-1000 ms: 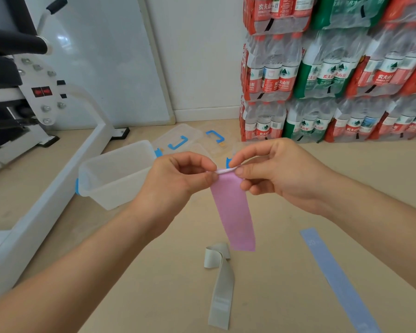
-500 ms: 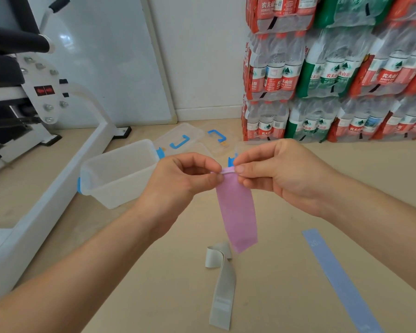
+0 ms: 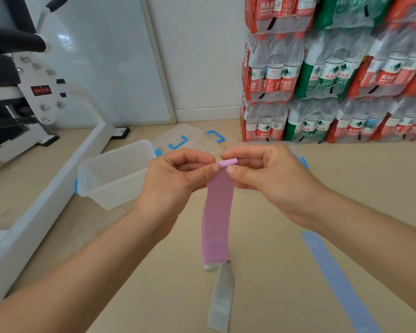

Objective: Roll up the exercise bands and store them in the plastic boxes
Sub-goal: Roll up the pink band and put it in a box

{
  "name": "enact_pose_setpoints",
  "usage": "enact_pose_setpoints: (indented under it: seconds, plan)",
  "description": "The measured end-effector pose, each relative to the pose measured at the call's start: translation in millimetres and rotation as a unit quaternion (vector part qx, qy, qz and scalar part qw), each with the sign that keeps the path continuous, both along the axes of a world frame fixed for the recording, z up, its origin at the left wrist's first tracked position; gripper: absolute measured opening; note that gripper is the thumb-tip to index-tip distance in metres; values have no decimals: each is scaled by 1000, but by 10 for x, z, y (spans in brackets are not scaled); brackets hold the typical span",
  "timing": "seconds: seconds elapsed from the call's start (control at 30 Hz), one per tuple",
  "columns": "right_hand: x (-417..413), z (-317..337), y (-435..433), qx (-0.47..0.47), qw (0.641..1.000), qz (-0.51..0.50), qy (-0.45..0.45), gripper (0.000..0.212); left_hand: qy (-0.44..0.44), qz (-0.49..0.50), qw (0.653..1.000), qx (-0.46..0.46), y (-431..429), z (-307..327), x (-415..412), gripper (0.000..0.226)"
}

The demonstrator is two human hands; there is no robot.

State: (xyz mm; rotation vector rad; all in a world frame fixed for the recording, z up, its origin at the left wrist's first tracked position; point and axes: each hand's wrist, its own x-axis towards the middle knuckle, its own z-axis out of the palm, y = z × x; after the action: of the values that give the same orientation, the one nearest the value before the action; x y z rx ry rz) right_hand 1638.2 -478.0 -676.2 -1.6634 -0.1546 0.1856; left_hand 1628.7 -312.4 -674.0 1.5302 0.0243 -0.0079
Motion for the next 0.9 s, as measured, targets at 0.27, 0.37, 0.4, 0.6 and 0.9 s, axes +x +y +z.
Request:
enact_pose_setpoints:
  seconds: [0.27, 0.37, 0.4, 0.6, 0.9]
  plan:
    - [-4, -18, 17, 31, 999, -8, 21, 16, -40, 41, 995, 79, 9, -25, 26, 17]
    - [9, -23, 11, 11, 999, -16, 26, 12, -45, 38, 994, 90, 12, -28, 37, 18]
    - [13, -26, 8, 9, 999, -20, 30, 10, -42, 33, 994, 94, 16, -32, 40, 19]
    - [30, -31, -22, 38, 998, -25, 46, 9, -14, 10, 996, 83, 23, -53, 41, 20]
    - [62, -31, -31, 62, 997, -9, 50, 12, 44, -40, 998, 13, 19, -49, 26, 29]
